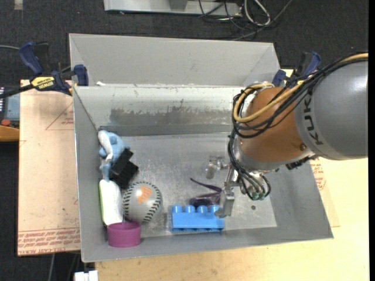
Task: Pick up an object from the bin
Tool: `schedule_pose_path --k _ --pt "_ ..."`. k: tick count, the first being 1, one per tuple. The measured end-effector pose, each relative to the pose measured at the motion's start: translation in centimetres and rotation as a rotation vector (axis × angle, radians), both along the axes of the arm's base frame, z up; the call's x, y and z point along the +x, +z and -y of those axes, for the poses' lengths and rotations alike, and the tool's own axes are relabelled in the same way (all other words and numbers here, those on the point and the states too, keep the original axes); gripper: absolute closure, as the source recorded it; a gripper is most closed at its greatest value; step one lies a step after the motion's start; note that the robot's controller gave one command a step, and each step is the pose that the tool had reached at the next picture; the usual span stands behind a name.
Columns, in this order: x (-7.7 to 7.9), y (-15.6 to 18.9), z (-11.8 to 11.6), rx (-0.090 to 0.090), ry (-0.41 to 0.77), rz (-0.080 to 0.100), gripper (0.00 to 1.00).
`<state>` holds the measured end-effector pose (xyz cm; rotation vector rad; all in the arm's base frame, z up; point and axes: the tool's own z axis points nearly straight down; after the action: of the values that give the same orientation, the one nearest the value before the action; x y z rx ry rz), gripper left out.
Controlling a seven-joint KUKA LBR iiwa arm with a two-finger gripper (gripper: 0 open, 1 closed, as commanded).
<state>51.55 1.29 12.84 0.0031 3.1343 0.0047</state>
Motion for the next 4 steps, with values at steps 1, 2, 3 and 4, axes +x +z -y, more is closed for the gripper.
schedule_pose_path --k 1,2,3,4 --pt "0.0 0.0 0.0 0.000 0.000 0.000 0.00" --pt "0.2 -5.4 -1.5 0.000 0.019 -0.001 0.00" --pt "1.1 -5.5 -0.4 0.002 -0.002 0.014 1.00" --pt "1.5 -5.4 -0.5 0.003 -0.003 0.030 0.00"
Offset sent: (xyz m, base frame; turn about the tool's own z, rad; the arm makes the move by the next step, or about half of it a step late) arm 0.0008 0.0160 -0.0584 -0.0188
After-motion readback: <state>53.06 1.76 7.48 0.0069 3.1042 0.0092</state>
